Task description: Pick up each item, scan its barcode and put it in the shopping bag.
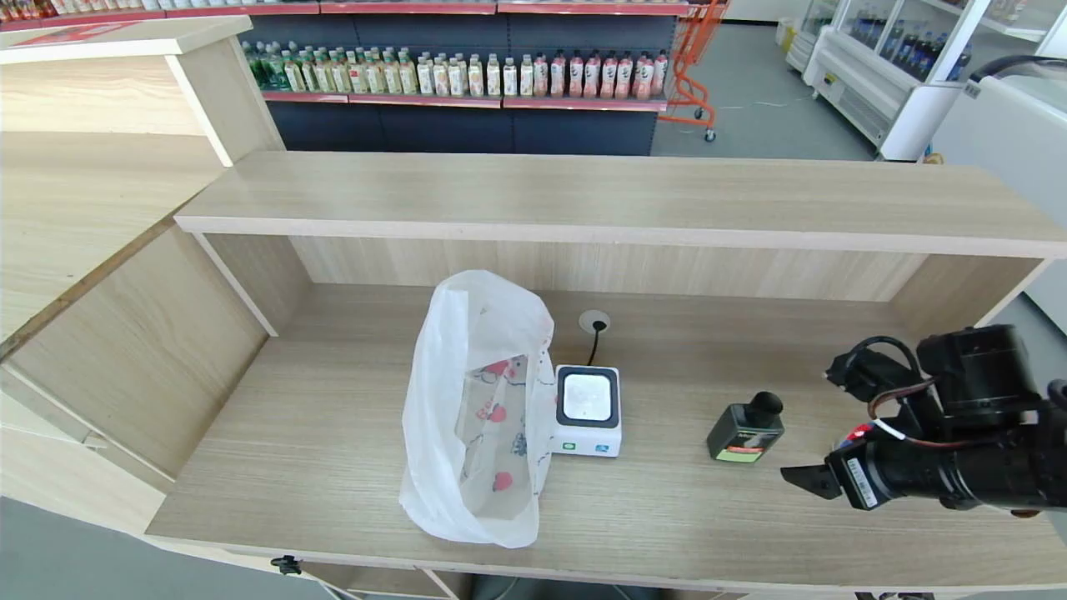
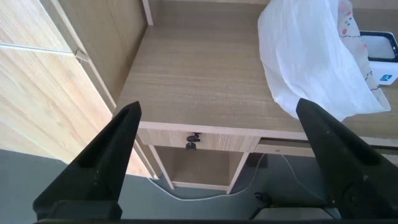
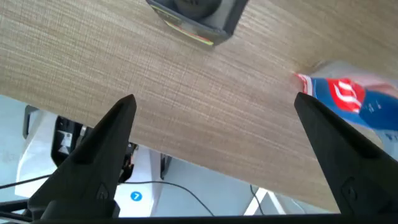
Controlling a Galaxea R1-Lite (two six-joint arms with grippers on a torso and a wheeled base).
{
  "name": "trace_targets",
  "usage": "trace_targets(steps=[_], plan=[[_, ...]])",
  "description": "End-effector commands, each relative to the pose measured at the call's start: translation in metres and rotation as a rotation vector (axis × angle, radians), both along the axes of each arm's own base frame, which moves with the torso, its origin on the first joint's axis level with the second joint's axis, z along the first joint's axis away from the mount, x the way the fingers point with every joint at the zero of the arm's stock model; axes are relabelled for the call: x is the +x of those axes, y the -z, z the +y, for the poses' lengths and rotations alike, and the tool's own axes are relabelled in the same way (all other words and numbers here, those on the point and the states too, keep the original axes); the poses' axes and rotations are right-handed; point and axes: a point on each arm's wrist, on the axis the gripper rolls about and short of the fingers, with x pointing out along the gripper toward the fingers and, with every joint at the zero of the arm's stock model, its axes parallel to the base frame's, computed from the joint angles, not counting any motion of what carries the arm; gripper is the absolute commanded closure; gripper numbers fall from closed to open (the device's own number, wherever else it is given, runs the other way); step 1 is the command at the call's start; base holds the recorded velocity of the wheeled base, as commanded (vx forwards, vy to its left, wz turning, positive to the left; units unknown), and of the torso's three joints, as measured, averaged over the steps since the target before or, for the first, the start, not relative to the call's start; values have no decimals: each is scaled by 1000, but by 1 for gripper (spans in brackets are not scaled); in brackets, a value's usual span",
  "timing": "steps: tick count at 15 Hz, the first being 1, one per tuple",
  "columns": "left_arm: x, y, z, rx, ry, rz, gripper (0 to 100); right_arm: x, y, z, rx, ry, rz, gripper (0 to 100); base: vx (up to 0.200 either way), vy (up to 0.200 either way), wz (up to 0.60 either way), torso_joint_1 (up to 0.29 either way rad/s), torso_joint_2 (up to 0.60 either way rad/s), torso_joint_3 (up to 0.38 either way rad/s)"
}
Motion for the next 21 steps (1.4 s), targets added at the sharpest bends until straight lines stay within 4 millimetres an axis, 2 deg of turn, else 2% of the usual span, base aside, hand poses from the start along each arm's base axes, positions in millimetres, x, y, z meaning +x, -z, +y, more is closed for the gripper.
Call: trace_targets(steps=[1,3,8,12,15,19,20,21], plan=[[0,0,0,0,0,1,0,22,28,15,-21,-62,57,0,0,0,0,0,0,0],[0,0,0,0,0,0,0,26,28,22,-36,-102,41,0,0,0,0,0,0,0],[0,0,0,0,0,0,0,55,40,31,-78,-166,-62,0,0,0,0,0,0,0],[0,0,0,0,0,0,0,76,50,40,-47,-203,-98,0,0,0,0,0,0,0],[0,0,0,0,0,0,0,93,48,50,-40,-220,-143,0,0,0,0,0,0,0],[0,0,0,0,0,0,0,98,51,56,-17,-259,-148,0,0,0,0,0,0,0],[0,0,0,0,0,0,0,99,51,58,-14,-264,-155,100,0,0,0,0,0,0],[0,0,0,0,0,0,0,100,49,61,-9,-268,-170,100,0,0,0,0,0,0]])
